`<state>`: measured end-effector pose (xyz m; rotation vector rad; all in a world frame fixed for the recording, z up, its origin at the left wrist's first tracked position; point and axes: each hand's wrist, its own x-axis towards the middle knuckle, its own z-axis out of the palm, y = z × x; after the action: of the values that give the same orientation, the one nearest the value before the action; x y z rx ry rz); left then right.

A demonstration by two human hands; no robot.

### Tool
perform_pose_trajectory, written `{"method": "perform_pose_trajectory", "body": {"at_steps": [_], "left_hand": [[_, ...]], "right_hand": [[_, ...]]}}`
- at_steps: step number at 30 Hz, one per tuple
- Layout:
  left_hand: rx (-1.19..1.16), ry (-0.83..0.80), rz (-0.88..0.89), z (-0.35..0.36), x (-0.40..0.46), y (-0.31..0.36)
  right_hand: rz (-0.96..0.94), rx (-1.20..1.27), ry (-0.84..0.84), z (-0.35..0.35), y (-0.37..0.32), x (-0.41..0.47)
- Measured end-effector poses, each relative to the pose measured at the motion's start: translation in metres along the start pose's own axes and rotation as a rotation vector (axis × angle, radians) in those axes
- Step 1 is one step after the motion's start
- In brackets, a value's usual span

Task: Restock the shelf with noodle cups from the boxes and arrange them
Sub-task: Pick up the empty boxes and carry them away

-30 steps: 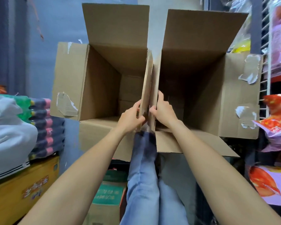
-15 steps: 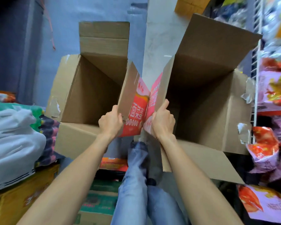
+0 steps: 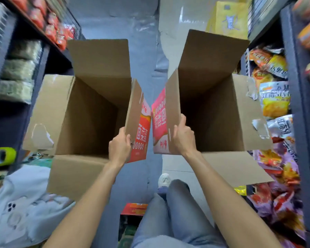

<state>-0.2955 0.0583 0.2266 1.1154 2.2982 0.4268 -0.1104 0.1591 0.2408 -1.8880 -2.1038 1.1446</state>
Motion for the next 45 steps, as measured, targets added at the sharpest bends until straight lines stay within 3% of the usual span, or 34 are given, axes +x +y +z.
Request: {"method": "perform_pose_trajectory", "body": {"at_steps": [9, 13, 21, 28, 34, 45], "left_hand": [[0.281, 0.040, 0.206, -0.082, 0.187, 0.082], [0.275, 0.056, 0.184, -0.118, 0.297, 0.125], [0.151, 0.134, 0.136, -0.199, 0.488, 0.207], [0.234, 0.053, 0.308, -0.217, 0.682, 0.261], [0.341, -0.083, 0.474, -0.252, 0.859, 0.323], [0.131, -0.138, 0.561, -0.247, 1.137, 0.530]], "right_hand": [[-0.144, -0.174, 0.120, -0.085, -0.080, 0.160], [-0.108, -0.205, 0.166, -0.114, -0.118, 0.255], [0.089, 0.113, 0.255, -0.190, -0.212, 0.415], [0.084, 0.394, 0.316, -0.202, -0.286, 0.582], [0.146, 0.456, 0.391, -0.234, -0.348, 0.745], [0.153, 0.413, 0.403, -0.362, -0.396, 1.035]]}}
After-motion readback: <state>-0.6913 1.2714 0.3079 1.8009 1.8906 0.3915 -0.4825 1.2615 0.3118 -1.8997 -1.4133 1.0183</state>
